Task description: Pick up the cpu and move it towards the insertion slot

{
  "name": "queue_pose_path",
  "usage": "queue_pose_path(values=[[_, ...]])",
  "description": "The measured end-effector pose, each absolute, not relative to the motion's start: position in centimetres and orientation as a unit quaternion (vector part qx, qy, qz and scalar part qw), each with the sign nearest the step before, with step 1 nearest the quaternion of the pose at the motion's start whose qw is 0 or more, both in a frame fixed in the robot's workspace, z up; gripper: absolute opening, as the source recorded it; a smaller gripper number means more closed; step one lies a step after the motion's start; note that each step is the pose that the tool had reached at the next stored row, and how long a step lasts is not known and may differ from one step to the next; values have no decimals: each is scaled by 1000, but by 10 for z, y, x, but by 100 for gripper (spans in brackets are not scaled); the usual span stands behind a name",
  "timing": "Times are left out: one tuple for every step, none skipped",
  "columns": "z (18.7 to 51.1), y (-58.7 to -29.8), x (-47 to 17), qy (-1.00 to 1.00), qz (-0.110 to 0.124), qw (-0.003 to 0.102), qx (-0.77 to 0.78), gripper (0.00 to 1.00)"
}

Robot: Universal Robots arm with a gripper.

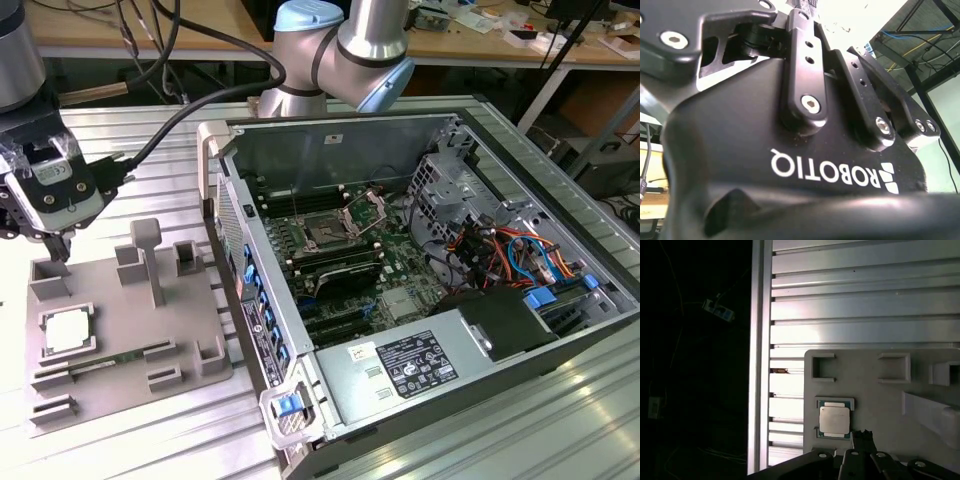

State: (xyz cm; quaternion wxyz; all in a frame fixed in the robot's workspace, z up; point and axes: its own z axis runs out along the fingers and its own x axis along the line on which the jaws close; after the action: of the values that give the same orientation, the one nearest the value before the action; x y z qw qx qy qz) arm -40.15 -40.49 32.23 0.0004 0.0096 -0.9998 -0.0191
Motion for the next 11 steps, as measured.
queue_pose_path(values=[[322,-405,-401,-1000,-19,0,10,11],[321,-405,-401,-1000,-19,0,10,11],[321,-405,-401,-1000,-19,0,10,11],[320,-405,-401,-1000,-19,0,10,11],[319,-405,-401,-1000,-19,0,10,11],[319,-405,-401,-1000,-19,0,10,11],[319,-405,-401,-1000,-19,0,10,11],[319,-405,-401,-1000,-19,0,10,11],[318,-405,-401,-1000,-19,0,10,11],[318,-405,-401,-1000,-19,0,10,11],[318,-405,-401,-1000,-19,0,10,11]])
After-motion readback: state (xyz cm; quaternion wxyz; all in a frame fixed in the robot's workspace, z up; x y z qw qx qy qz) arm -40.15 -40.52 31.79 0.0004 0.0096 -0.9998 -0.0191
